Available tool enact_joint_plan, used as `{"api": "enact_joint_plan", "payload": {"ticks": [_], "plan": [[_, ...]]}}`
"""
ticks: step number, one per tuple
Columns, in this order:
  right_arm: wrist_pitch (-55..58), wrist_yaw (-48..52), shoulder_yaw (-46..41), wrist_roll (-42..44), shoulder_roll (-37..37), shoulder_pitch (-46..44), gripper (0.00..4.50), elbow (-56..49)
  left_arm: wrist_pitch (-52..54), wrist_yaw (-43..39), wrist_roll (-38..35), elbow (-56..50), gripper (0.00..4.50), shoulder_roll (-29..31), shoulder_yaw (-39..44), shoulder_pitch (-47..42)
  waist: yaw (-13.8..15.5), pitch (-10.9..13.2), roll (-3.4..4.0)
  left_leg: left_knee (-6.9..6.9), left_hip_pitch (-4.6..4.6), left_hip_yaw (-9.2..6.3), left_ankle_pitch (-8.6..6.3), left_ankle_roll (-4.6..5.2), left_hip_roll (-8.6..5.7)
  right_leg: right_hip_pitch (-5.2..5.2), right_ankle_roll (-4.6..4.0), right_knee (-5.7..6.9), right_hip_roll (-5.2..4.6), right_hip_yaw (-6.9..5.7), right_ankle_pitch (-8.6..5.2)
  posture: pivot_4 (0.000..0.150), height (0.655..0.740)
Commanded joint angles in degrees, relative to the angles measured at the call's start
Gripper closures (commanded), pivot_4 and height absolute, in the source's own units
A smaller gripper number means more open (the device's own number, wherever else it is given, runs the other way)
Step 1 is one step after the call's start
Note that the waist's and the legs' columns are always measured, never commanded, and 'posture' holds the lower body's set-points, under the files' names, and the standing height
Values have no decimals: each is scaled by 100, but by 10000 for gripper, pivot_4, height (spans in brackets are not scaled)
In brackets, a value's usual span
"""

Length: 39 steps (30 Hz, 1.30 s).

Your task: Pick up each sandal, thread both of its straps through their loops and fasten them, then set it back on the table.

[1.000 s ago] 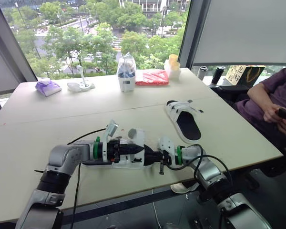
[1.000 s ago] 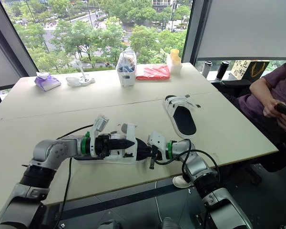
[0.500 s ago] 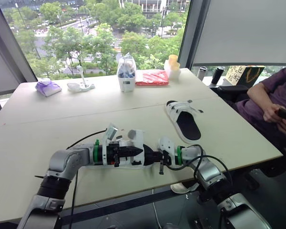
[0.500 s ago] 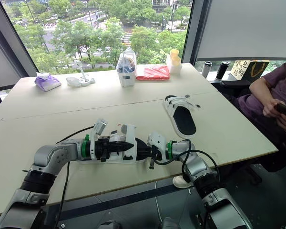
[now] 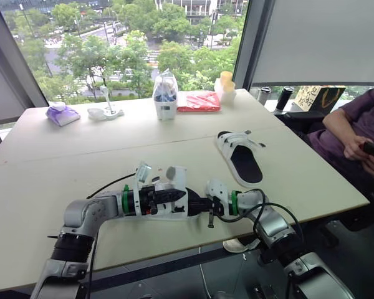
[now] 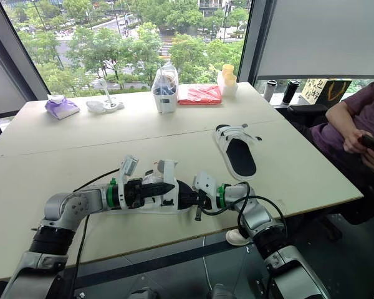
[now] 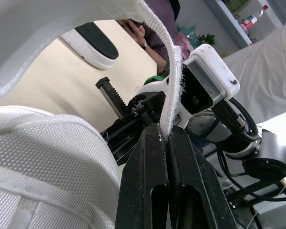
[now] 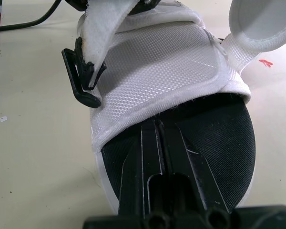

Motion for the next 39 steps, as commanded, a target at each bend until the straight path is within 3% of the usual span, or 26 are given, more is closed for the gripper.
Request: {"api": "enact_joint_plan", "payload": {"ticks": [1, 22, 30, 33, 37, 39], "plan": [[287, -31, 280, -450, -72, 274, 45000, 563, 72, 10, -37, 14, 44512, 38, 77, -14, 0, 0, 0, 0, 0, 0, 0, 0, 0, -1, 0, 0, 0, 0, 0, 1500, 7400], [250, -33, 270, -463, -59, 230, 45000, 629, -863, -429, 946, -225, 44512, 504, -805, 504, -9, -9, 12, -6, 3, 0, -3, -4, 3, -17, -1, -7, -2, 0, -1, 1500, 7400], [232, -21, 272, -469, -55, 210, 45000, 683, -707, -504, 751, -666, 44512, 600, -652, 538, -15, -12, 16, -7, 2, 2, -12, -20, 2, -16, -1, -18, -5, 0, -1, 1500, 7400], [220, -25, 267, -471, -55, 198, 45000, 713, -806, -317, 741, -667, 36324, 584, -404, 519, -16, -12, 16, -10, 2, 2, -12, -20, 3, -19, -1, -18, -4, 0, -1, 1500, 7400], [194, -14, 251, -465, -84, 203, 45000, 747, -1105, 180, 975, -1100, 17280, 735, -87, 640, -12, -10, 15, -9, 1, 1, -12, -19, 3, -22, -1, -18, -4, -1, -1, 1500, 7400], [171, -3, 238, -459, -106, 209, 45000, 778, -1337, 206, 1170, -1543, 17280, 1005, -91, 893, -13, -9, 17, -9, 1, 0, -12, -20, 4, -25, -1, -18, -4, 0, -1, 1500, 7400]]}}
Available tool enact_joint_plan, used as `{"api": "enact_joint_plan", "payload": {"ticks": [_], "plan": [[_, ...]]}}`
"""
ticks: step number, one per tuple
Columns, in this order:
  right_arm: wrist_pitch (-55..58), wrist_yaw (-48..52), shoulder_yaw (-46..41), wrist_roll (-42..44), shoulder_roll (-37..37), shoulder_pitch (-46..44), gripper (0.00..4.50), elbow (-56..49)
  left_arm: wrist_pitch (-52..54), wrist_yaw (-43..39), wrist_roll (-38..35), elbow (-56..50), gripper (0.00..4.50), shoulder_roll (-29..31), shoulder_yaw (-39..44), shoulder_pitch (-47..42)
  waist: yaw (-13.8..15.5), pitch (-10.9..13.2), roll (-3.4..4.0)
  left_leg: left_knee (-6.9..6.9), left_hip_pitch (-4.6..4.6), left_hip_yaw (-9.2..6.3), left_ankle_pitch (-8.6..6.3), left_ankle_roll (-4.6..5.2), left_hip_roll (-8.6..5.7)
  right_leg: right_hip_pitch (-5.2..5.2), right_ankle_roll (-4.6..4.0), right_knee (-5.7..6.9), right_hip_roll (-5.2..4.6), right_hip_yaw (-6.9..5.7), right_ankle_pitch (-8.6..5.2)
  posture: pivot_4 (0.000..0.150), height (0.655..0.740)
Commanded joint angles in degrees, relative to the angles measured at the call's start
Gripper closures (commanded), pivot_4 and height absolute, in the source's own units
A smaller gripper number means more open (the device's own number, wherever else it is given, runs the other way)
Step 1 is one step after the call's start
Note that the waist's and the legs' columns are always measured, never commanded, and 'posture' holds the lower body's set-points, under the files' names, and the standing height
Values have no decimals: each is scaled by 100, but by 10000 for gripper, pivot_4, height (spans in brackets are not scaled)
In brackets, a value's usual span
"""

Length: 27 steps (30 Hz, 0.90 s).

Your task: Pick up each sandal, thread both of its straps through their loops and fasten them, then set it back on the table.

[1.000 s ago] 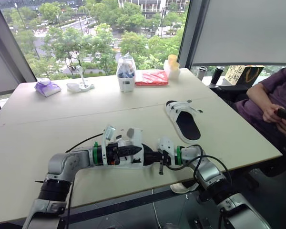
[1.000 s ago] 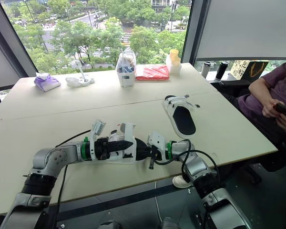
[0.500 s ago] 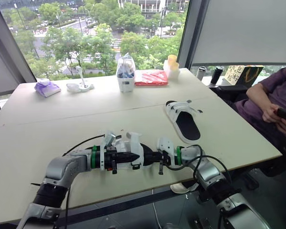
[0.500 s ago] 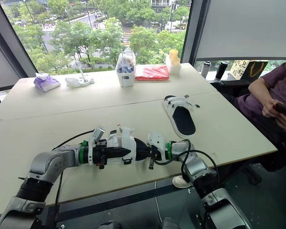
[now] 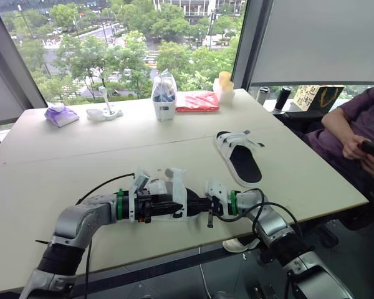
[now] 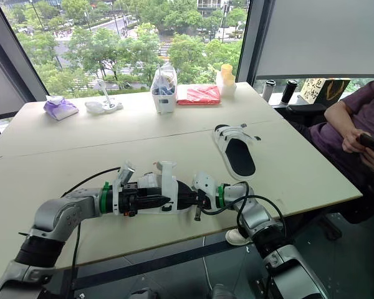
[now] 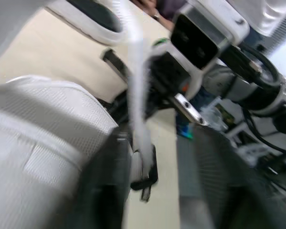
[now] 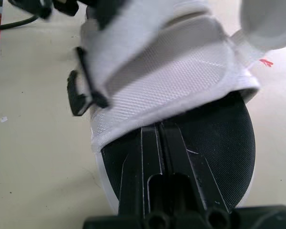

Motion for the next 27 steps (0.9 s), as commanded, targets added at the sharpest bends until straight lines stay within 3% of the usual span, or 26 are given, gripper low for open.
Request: {"api": "enact_joint_plan", "payload": {"ticks": [1, 9, 18, 27], "plan": [[182, -33, 213, -459, -145, 279, 45000, 692, -266, 212, 261, -740, 17280, 425, 254, 356, 2, 1, 5, 0, 0, 0, -1, -1, 0, -1, 0, -2, -3, 0, 0, 1500, 7400], [83, 18, 218, -484, -112, 179, 45000, 890, 259, 82, -480, -2259, 17280, 1142, 590, 1495, -1, 5, 17, -13, -8, 4, -3, -4, 7, 0, -6, -74, -10, -5, 4, 1500, 7400], [53, 47, 231, -497, -116, 135, 45000, 933, -57, 446, -101, -1647, 17280, 532, 4, 1450, 0, 4, 47, -9, -15, -13, -4, -3, 8, -2, -5, -181, -13, -39, 5, 1500, 7400], [110, 27, 211, -498, -167, 221, 45000, 797, -428, 556, 233, -1171, 17280, 57, -334, 1157, 21, -1, 46, -11, -15, -1, -5, -2, 9, -14, -36, -177, -17, -42, 27, 1500, 7400]]}}
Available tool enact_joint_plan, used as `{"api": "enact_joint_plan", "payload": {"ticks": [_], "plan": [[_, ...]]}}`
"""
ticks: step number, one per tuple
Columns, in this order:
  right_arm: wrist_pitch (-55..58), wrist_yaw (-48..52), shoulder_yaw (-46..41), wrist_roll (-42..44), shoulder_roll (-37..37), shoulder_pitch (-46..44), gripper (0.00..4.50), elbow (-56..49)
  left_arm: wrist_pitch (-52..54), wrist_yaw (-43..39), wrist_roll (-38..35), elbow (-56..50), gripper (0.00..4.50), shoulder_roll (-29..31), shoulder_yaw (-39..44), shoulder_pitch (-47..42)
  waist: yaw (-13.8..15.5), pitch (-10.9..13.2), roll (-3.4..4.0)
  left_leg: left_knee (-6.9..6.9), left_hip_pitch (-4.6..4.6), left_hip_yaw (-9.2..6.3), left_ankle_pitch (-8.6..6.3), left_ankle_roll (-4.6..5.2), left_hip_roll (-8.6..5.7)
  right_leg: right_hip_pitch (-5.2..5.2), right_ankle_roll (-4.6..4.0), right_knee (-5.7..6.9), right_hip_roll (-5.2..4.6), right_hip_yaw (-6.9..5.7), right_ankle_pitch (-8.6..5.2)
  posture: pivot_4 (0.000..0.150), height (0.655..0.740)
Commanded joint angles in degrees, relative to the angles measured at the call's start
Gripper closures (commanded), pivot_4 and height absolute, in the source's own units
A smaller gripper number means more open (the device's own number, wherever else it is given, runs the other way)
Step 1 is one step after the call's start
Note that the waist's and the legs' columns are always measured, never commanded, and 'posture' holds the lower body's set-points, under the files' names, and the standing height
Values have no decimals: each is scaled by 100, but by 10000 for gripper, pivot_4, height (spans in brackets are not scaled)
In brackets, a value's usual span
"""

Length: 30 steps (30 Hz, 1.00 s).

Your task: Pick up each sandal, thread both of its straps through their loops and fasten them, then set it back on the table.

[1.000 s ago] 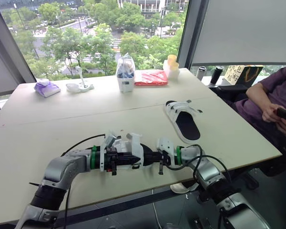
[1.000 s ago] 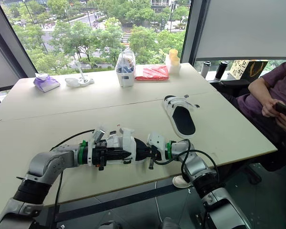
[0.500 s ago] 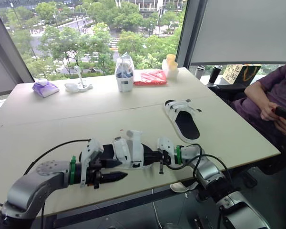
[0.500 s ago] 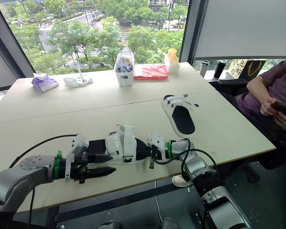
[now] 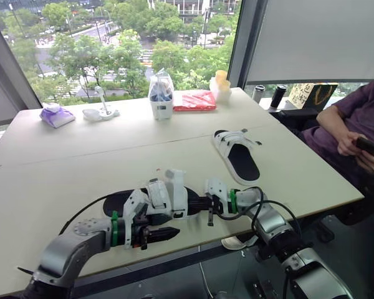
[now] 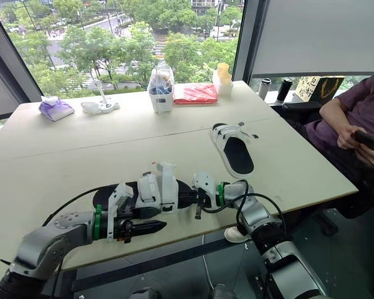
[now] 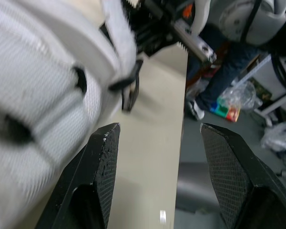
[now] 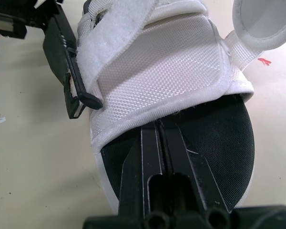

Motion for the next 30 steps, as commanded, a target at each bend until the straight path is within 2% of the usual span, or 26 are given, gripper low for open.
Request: {"api": "enact_joint_plan", "payload": {"ticks": [1, 8, 9, 10, 14, 17, 20, 25, 30], "plan": [[310, -98, 232, -499, -198, 383, 45000, 478, -177, 51, 79, 45, 17280, -89, -4, -157, 0, -1, 3, 0, 0, 0, 0, 0, 0, -1, 0, 0, 1, 0, 0, 1500, 7400], [318, -128, 242, -498, -180, 425, 45000, 434, -159, 187, 61, 106, 17280, -335, -19, -290, 6, -4, 5, 2, 0, 3, 0, 0, -1, 0, 0, 0, 1, -1, 0, 1500, 7400], [317, -130, 244, -500, -176, 424, 45000, 435, -168, 203, 77, 123, 22275, -362, -26, -301, 6, -4, 6, 2, 0, 2, 0, 0, -1, 0, 0, 1, 1, -1, 0, 1500, 7400], [317, -133, 246, -501, -173, 423, 45000, 436, -175, 210, 90, 134, 25182, -379, -31, -306, 5, -4, 6, 2, 0, 2, 0, 0, -1, 0, 0, 1, 1, -1, 0, 1500, 7400], [303, -136, 250, -504, -163, 419, 45000, 445, -177, 381, 89, 209, 44564, -510, 2, -298, 4, -5, 5, 2, 0, 3, 0, 1, -1, 0, 0, 2, 1, -1, 0, 1500, 7400], [309, -129, 253, -505, -164, 427, 45000, 439, -63, 422, 18, 207, 44564, -515, 31, -278, 6, -6, 2, 2, 1, 2, 0, 1, -2, 0, 1, 7, 1, -1, 0, 1500, 7400], [308, -119, 258, -510, -171, 428, 45000, 452, 96, 185, -133, 85, 44564, -274, 37, -178, 6, -7, 3, 1, 1, 1, 0, 1, -2, -1, 1, 9, 2, -1, 0, 1500, 7400], [260, -152, 247, -533, -167, 337, 45000, 589, 831, -557, -812, -347, 44564, 515, 99, 31, -19, -6, 2, -2, 0, 3, -10, -2, -1, -7, 0, 11, 2, -2, 0, 1500, 7400], [223, -190, 230, -536, -113, 232, 45000, 712, 1070, -1044, -1254, -784, 44564, 1075, 115, 176, -7, -6, 1, -1, 1, 3, -24, -5, 0, -26, -2, 42, 3, -1, 2, 1500, 7400]]}}
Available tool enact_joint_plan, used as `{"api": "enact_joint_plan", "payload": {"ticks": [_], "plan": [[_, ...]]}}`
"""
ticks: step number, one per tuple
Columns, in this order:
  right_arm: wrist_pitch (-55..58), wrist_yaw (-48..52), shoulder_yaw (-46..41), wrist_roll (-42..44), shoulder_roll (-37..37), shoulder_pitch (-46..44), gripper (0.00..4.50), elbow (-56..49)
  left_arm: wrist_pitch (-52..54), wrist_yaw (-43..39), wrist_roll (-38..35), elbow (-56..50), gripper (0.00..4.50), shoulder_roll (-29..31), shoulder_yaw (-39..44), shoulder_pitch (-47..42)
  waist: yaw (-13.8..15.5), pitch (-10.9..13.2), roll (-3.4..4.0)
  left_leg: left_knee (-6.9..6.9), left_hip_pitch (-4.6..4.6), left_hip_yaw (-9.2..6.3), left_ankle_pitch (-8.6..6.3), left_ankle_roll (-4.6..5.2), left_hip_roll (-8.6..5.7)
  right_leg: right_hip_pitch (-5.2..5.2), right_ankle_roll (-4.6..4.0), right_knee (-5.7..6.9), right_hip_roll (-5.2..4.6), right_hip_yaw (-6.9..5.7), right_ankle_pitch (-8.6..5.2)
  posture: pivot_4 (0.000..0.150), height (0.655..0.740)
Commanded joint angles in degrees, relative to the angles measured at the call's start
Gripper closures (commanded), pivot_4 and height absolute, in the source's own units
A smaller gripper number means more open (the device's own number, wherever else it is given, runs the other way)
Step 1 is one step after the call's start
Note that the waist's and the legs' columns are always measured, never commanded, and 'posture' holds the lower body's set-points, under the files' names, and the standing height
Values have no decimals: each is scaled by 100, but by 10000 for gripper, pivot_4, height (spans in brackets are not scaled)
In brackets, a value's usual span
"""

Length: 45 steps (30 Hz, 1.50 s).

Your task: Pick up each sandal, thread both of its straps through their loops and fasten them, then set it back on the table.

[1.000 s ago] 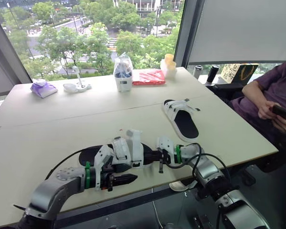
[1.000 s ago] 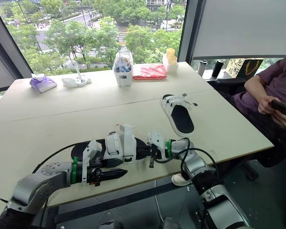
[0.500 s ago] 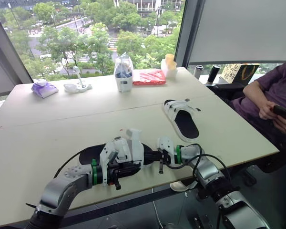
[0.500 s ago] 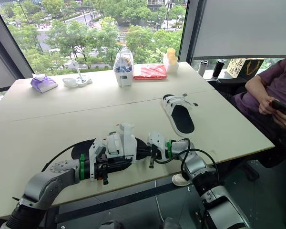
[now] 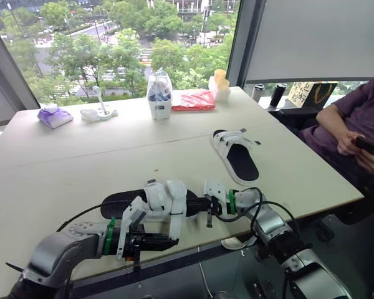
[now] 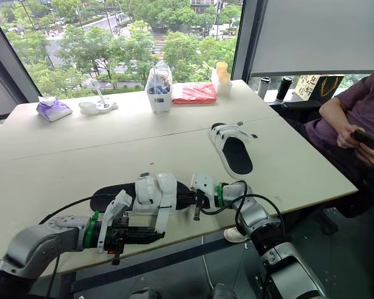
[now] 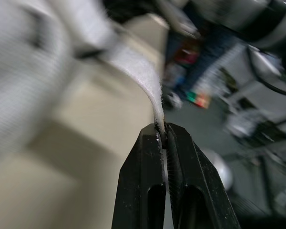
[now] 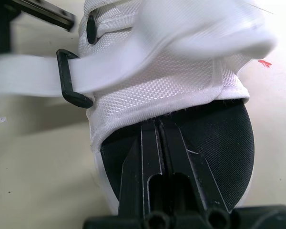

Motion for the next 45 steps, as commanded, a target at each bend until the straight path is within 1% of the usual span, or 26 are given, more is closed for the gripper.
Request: {"api": "enact_joint_plan", "payload": {"ticks": [1, 6, 9, 11, 14, 19, 22, 24, 26, 28, 31, 35, 36, 37, 40, 41, 43, 45], "plan": [[265, -189, 185, -534, -146, 221, 45000, 767, 126, -380, -398, -448, 44564, 284, 140, 85, 0, 1, 2, 0, 0, -1, 0, 0, 1, -4, -1, 2, 2, 0, 1, 1500, 7400], [215, -179, 198, -538, -159, 209, 45000, 817, 289, -520, -835, -720, 44564, 441, 198, 93, 0, 1, 1, 6, 0, -3, -1, -1, 0, -12, -1, -4, 1, 0, 1, 1500, 7400], [200, -183, 196, -538, -168, 205, 45000, 833, 474, -322, -1163, -670, 44564, 301, 368, -52, -4, 1, -1, 5, -1, 3, -1, -1, 0, -12, -1, -10, -2, 1, 1, 1500, 7400], [199, -179, 196, -540, -177, 199, 45000, 841, 513, -232, -1215, -565, 44564, 230, 429, -189, -2, 1, 0, 4, -1, 2, -1, -1, 0, -13, -1, -9, 0, 1, 1, 1500, 7400], [194, -167, 204, -542, -191, 199, 45000, 850, 558, 94, -1290, -220, 44564, -81, 557, -560, 12, 0, -5, 3, -1, -2, 7, 12, -1, -14, -2, 0, 4, 1, 1, 1500, 7400], [191, -176, 225, -549, -156, 188, 45000, 881, 730, 853, -1385, 765, 44564, -821, 832, -1299, 18, -1, -8, 11, 0, -5, 11, 18, -2, -9, -1, 6, 9, 1, 2, 1500, 7400], [190, -186, 246, -555, -115, 183, 45000, 896, 856, 1048, -1432, 1463, 44564, -1182, 941, -1719, 21, -4, -13, 17, 3, -6, 13, 21, -4, -2, 1, 12, 9, 1, 3, 1500, 7400], [188, -175, 248, -558, -126, 182, 45000, 886, 1128, 1365, -1703, 2036, 44564, -1449, 1221, -2048, 22, -3, -24, 21, 4, -6, 13, 21, -6, 0, 1, 26, 8, 3, 3, 1500, 7400], [179, -170, 237, -558, -145, 177, 45000, 892, 1342, 1616, -1839, 2386, 44564, -1605, 1429, -2237, 26, 1, -32, 33, 7, -15, 14, 22, -12, 21, 3, 61, 10, 10, 4, 1500, 7400], [167, -182, 228, -562, -163, 173, 45000, 907, 1495, 1834, -1822, 2715, 44564, -1690, 1561, -2358, 27, 2, -32, 34, 11, -25, 14, 22, -12, 25, 6, 69, 15, 9, 6, 1500, 7400], [163, -209, 223, -562, -170, 182, 45000, 904, 1574, 1831, -1730, 2811, 35363, -1681, 1551, -2371, 23, 1, -33, 33, 22, -28, 14, 22, -12, 33, 6, 70, 15, 8, 6, 1500, 7400], [167, -239, 217, -557, -168, 220, 45000, 867, 1523, 1849, -1682, 2837, 14765, -1654, 1655, -2430, 14, 1, -35, 35, 24, -27, 13, 21, -13, 41, 6, 63, 12, 8, 6, 1500, 7400], [167, -245, 214, -557, -166, 225, 45000, 863, 1442, 1751, -1634, 2816, 9276, -1590, 1661, -2496, 15, 1, -34, 35, 25, -27, 13, 20, -13, 41, 6, 63, 11, 8, 6, 1500, 7400], [167, -247, 213, -556, -167, 227, 45000, 859, 1274, 1640, -1560, 2839, 5007, -1526, 1693, -2647, 19, 1, -35, 35, 28, -27, 13, 20, -13, 40, 6, 63, 11, 8, 6, 1500, 7400], [156, -253, 206, -560, -176, 245, 45000, 856, 747, 1398, -1272, 3072, 5007, -1410, 1745, -3169, 29, 5, -43, 35, 32, -32, 7, 10, -13, 30, 5, 61, 12, 1, 6, 1500, 7400], [155, -254, 207, -561, -179, 247, 45000, 853, 476, 1303, -1033, 3187, 5007, -1356, 1646, -3351, 27, 4, -40, 36, 30, -33, 4, 5, -12, 29, 5, 57, 11, -3, 6, 1500, 7400], [152, -250, 216, -564, -182, 243, 45000, 854, -202, 1066, -400, 3618, 5007, -1272, 1327, -3818, 19, 3, -40, 37, 32, -32, 2, 1, -13, 35, 5, 48, 9, -3, 6, 1500, 7400], [145, -254, 223, -572, -171, 226, 45000, 874, -955, 621, 376, 4034, 5007, -1144, 790, -4100, 17, 3, -42, 41, 35, -30, 1, 0, -15, 43, 5, 41, 8, -3, 6, 1500, 7400]]}}
